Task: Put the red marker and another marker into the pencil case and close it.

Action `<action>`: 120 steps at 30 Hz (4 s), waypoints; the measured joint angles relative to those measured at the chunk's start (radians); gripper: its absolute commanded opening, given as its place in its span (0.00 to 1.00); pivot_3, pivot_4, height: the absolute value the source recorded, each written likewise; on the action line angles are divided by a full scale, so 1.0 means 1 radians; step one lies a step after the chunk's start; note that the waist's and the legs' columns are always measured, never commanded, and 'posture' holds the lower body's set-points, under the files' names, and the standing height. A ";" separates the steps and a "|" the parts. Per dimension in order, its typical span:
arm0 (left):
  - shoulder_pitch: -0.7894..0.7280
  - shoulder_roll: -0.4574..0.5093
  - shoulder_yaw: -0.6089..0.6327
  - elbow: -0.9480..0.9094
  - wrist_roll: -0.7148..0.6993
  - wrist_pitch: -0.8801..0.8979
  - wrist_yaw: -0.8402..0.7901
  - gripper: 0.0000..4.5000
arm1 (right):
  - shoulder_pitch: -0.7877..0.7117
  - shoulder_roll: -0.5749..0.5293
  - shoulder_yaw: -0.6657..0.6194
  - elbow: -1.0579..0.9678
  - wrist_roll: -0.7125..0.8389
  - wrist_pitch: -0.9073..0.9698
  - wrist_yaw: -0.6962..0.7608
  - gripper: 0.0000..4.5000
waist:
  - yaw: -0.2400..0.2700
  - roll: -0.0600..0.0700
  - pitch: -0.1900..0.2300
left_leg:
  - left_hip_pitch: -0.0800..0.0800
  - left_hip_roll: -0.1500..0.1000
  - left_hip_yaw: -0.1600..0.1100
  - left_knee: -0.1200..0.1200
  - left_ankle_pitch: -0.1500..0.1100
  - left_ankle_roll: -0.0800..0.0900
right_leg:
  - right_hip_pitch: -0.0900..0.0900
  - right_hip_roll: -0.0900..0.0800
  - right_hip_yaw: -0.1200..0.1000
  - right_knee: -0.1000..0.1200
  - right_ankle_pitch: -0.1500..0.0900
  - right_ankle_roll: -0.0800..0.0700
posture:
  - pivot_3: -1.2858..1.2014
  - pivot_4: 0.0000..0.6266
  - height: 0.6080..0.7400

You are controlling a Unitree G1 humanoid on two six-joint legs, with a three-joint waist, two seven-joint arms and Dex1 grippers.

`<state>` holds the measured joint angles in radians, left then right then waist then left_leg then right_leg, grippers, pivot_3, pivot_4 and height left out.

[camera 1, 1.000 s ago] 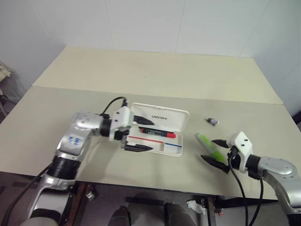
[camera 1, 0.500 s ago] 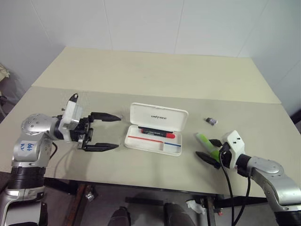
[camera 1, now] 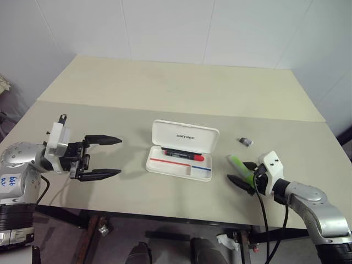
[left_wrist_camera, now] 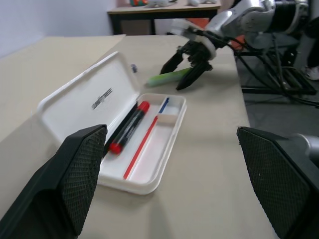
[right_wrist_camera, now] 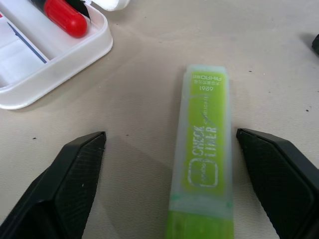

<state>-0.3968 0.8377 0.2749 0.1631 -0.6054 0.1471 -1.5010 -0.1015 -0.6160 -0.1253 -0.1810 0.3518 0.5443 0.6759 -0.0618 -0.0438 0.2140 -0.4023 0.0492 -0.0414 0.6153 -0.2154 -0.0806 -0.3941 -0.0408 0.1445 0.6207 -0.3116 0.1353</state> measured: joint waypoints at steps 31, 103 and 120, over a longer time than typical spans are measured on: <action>-0.157 -0.002 -0.066 0.285 -0.016 -0.157 -0.001 1.00 | -0.392 -0.019 0.006 -0.189 0.123 0.094 -0.009 0.25 | -0.020 0.000 0.000 | -0.007 0.001 0.002 -0.006 -0.003 -0.001 | -0.014 0.000 0.000 0.008 0.003 0.013 | 0.52 0.24 1.00; -0.168 0.106 -0.317 0.349 -0.209 -0.231 -0.001 1.00 | -0.782 0.299 0.627 0.112 -0.129 0.349 0.184 0.25 | -0.024 0.002 0.001 | -0.021 0.001 0.000 -0.001 -0.001 -0.002 | -0.034 0.003 -0.002 0.028 0.000 0.011 | 0.52 0.24 1.00; -0.169 0.103 -0.313 0.353 -0.196 -0.231 -0.001 1.00 | -0.774 0.286 0.627 0.106 -0.130 0.350 0.186 0.98 | -0.024 0.002 0.001 | -0.021 0.001 0.000 -0.001 -0.001 -0.002 | -0.034 0.003 -0.002 0.028 0.000 0.011 | 0.52 0.24 1.00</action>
<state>-0.5660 0.9412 -0.0376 0.5158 -0.8010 -0.0843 -1.5025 -0.8752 -0.3295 0.5017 -0.0753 0.2223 0.8945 0.8623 -0.0858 -0.0422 0.2149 -0.4231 0.0507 -0.0417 0.6140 -0.2165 -0.0828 -0.4284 -0.0382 0.1428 0.6488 -0.3116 0.1460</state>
